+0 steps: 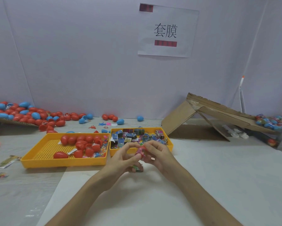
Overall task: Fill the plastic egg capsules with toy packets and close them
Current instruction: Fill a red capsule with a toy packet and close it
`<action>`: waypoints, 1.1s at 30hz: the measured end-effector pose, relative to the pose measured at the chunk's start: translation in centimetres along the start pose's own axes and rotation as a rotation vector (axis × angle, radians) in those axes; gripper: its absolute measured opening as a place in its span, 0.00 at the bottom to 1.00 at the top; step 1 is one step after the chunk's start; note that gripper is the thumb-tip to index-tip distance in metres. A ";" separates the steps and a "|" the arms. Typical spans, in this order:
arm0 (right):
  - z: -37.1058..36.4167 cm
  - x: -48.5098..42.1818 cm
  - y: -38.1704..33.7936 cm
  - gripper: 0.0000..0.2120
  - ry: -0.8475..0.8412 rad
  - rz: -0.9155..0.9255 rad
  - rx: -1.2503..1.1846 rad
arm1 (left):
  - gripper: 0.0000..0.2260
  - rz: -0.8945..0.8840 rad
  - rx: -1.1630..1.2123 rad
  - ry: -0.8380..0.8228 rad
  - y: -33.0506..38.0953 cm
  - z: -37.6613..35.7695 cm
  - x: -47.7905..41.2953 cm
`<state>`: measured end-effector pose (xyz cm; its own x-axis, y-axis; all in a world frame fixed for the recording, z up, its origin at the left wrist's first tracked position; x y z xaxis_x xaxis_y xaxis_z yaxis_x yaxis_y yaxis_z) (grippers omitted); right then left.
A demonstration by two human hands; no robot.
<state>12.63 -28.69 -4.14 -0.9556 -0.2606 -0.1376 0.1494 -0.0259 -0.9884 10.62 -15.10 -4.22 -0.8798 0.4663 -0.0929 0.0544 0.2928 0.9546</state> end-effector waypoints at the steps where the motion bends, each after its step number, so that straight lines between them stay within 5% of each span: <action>1: -0.1 0.0 0.1 0.14 -0.004 -0.021 0.016 | 0.21 -0.006 -0.013 -0.005 0.1 0.0 0.0; 33: -0.8 0.5 -0.2 0.09 -0.056 -0.074 -0.011 | 0.18 -0.086 -0.223 0.035 0.9 -0.3 0.2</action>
<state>11.91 -28.01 -4.02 -0.9483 -0.3116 -0.0607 0.0758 -0.0363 -0.9965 10.34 -14.94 -3.27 -0.8927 0.4173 -0.1701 -0.1233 0.1369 0.9829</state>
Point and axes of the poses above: each hand's wrist, its own x-axis away from the middle knuckle, its own z-axis out of the back of the hand, y = z × x, the point moved 7 cm from there along -x, towards the middle knuckle, and after that the axes turned 12 degrees about x, right-handed, at the moved point
